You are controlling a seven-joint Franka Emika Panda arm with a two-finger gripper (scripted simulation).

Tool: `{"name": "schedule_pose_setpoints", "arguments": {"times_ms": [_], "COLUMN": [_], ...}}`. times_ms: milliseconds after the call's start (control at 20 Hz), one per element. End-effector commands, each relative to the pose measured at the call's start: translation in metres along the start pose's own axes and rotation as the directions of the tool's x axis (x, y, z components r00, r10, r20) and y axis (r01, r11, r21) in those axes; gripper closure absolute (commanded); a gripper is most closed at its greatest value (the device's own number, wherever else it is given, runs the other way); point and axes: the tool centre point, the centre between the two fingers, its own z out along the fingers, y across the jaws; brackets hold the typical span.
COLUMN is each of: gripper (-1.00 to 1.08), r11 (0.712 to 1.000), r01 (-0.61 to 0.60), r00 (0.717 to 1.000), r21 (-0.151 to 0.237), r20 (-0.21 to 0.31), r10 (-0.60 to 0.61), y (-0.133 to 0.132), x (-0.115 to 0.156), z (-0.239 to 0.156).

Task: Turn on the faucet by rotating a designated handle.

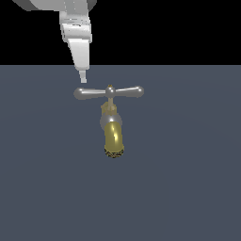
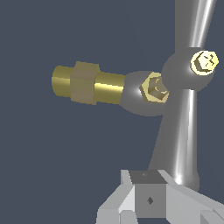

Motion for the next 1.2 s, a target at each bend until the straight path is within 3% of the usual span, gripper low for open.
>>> {"name": "schedule_pose_setpoints", "arguments": {"times_ms": [0,800,1150], "gripper": [1.08,1.08,1.08], "r11": [0.999,0.993,0.993], "r01": [-0.04,-0.119,-0.119], "r00": [0.999,0.993,0.993], "r21": [0.001,0.0,0.0], "r20": [0.002,0.006,0.006], "r10": [0.04,0.119,0.119], "y": [-0.006,-0.017,0.002], "x": [-0.004,-0.012,-0.016], "z": [0.013,0.04,0.04]}}
